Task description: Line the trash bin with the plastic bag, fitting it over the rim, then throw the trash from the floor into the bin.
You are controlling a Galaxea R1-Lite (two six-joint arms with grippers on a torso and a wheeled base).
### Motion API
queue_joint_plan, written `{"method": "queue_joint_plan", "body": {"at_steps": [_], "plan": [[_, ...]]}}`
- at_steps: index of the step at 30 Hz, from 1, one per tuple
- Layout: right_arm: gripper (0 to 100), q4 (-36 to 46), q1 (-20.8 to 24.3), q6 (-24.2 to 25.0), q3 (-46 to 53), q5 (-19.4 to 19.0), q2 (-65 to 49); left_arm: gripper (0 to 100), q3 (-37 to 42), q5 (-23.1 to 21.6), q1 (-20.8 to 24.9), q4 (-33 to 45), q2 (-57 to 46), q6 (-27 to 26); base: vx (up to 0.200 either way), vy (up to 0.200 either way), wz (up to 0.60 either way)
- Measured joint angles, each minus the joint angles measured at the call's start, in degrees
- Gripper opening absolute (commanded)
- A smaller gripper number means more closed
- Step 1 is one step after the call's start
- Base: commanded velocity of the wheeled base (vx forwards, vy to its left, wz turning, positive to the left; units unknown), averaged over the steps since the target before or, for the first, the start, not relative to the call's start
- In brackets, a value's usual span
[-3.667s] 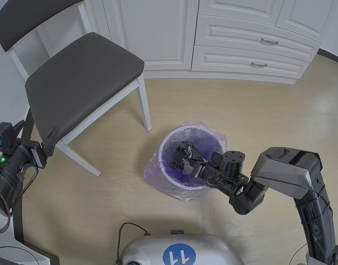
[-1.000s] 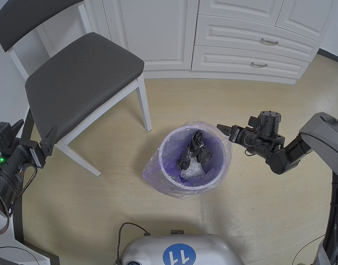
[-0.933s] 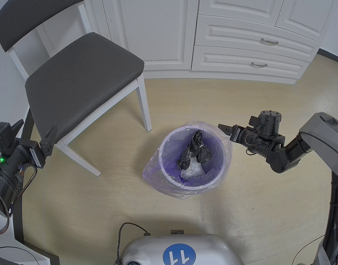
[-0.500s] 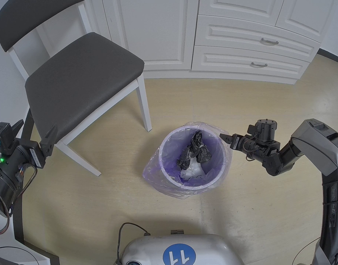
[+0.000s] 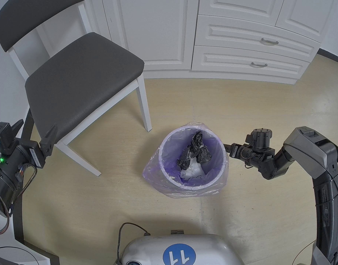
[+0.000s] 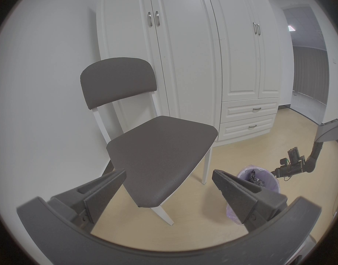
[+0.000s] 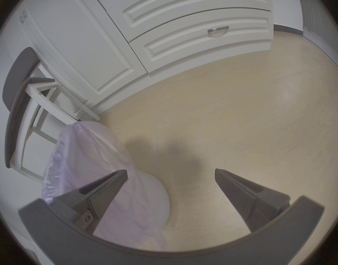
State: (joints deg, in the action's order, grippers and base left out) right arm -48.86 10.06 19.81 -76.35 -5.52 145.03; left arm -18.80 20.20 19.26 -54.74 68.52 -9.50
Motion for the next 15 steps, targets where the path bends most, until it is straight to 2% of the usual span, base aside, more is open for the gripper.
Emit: {"method": "queue_joint_plan", "body": {"at_steps": [6, 15], "plan": [[100, -0.7, 1.3, 0.4, -1.5, 1.0, 3.2, 100, 0.1, 0.0, 0.0, 0.0, 0.0, 0.0, 0.0, 0.0, 0.0], [100, -0.8, 0.4, 0.4, -0.3, 1.0, 1.4, 100, 0.1, 0.0, 0.0, 0.0, 0.0, 0.0, 0.0, 0.0, 0.0]]}}
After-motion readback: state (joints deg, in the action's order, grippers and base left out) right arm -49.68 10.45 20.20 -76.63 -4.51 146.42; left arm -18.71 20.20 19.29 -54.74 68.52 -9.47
